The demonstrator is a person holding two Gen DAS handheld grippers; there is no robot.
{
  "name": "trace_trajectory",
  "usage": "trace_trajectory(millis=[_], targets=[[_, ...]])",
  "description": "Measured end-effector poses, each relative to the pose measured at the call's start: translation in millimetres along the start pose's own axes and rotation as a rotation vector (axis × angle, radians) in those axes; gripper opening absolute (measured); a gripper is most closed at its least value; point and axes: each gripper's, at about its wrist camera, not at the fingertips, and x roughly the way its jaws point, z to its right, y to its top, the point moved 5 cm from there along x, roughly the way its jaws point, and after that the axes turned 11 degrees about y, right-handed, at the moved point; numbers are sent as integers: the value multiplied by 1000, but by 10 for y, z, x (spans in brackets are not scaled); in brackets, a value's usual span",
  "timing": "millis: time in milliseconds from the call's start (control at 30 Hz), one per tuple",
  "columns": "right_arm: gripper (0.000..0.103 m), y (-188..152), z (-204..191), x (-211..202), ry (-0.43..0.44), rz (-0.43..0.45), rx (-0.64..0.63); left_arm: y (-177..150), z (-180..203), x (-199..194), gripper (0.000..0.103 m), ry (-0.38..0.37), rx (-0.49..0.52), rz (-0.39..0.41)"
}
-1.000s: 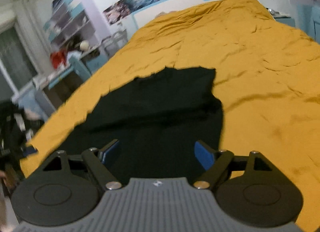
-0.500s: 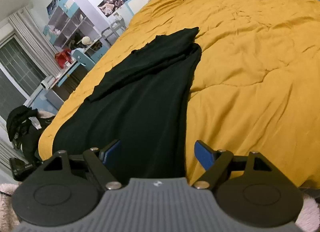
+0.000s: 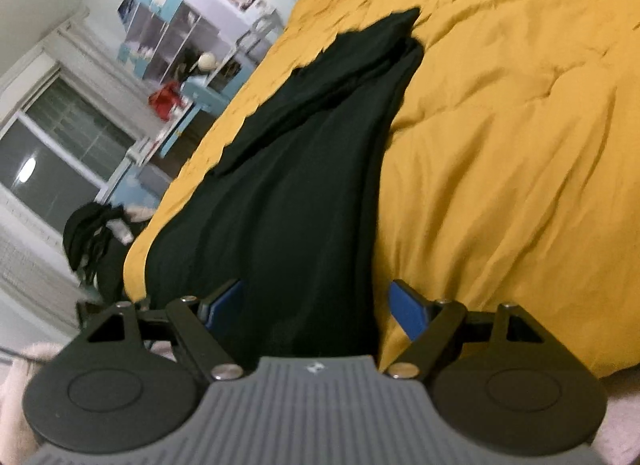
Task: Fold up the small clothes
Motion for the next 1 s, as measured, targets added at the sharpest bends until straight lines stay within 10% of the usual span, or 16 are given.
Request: trace_trajectory(millis=[467, 600, 867, 1000], targets=[[73, -274, 34, 319, 33, -179, 27, -98, 61, 146, 57, -92, -9, -102], [31, -285, 14, 290, 36, -156, 47, -148, 70, 83, 56, -105, -22, -102], [22, -266, -66, 259, 57, -135, 52, -247, 119, 60, 10, -8, 19, -174], [22, -223, -121, 215, 64, -138, 46, -222, 205, -29, 5, 6, -11, -167]])
